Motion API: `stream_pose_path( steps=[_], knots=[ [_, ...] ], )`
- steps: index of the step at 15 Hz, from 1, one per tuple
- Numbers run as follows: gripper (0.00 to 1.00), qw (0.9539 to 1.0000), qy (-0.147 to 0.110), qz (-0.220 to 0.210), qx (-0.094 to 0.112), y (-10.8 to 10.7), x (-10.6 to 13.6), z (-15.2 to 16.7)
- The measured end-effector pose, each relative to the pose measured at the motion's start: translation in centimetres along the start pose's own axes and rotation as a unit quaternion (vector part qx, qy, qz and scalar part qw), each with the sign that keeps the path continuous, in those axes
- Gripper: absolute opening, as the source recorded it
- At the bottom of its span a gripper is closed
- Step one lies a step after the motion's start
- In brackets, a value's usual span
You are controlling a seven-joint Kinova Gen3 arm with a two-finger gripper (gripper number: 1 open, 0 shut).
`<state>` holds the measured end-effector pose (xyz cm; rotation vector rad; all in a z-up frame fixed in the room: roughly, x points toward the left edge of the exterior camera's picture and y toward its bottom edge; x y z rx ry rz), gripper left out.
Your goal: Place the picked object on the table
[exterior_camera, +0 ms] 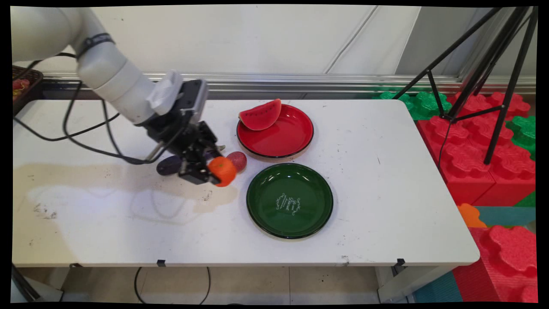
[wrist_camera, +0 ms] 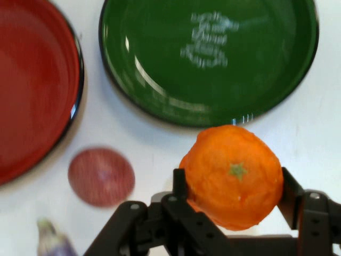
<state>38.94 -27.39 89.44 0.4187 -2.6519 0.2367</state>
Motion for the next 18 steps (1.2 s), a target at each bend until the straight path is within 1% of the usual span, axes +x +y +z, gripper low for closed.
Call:
stream_pose_path(
  steps=[3, 5, 8, 13, 16, 17, 18],
  knots=[
    [0.0, 0.9997, -0.024, -0.007, 0.002, 0.0, -2.4, -0.2],
    [0.0, 0.9993, -0.035, -0.012, 0.002, -0.1, -3.5, 0.2],
    [0.0, 0.9985, -0.051, -0.022, -0.002, -0.6, -5.1, 1.5],
    [0.0, 0.9966, -0.069, -0.044, -0.013, -1.1, -7.0, 4.2],
    [0.0, 0.9959, -0.07, -0.054, -0.017, -1.2, -7.7, 5.2],
    [1.0, 0.9958, -0.07, -0.057, -0.019, -1.2, -7.9, 5.5],
    [1.0, 0.9956, -0.069, -0.06, -0.02, -1.3, -8.1, 5.7]
  ],
)
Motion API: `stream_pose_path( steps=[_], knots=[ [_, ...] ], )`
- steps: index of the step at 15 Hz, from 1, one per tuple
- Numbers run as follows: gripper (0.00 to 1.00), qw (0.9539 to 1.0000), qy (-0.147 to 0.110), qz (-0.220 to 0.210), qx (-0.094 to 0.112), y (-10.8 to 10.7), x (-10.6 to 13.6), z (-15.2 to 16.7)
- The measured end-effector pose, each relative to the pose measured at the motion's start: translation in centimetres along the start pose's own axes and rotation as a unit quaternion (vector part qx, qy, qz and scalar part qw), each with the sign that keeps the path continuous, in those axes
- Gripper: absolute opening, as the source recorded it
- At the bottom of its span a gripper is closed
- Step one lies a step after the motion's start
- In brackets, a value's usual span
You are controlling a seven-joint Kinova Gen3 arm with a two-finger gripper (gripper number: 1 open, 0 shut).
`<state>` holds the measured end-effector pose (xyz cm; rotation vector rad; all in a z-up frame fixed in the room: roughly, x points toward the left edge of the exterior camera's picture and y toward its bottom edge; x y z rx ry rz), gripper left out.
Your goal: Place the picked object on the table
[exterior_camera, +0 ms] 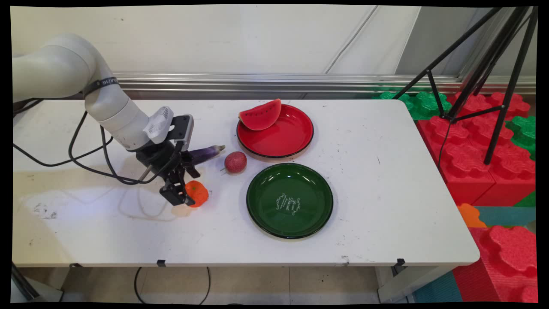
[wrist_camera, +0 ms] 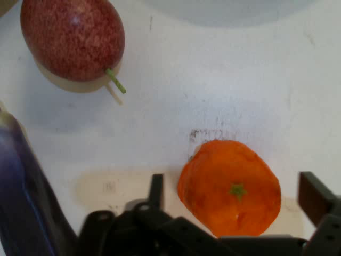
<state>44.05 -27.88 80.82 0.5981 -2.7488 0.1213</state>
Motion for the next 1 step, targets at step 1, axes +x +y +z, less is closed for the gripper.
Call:
stream_pose_path(
  steps=[1],
  knots=[
    [1.0, 1.0, 0.001, -0.002, -0.001, -0.1, -0.15, 0.16]
  ],
)
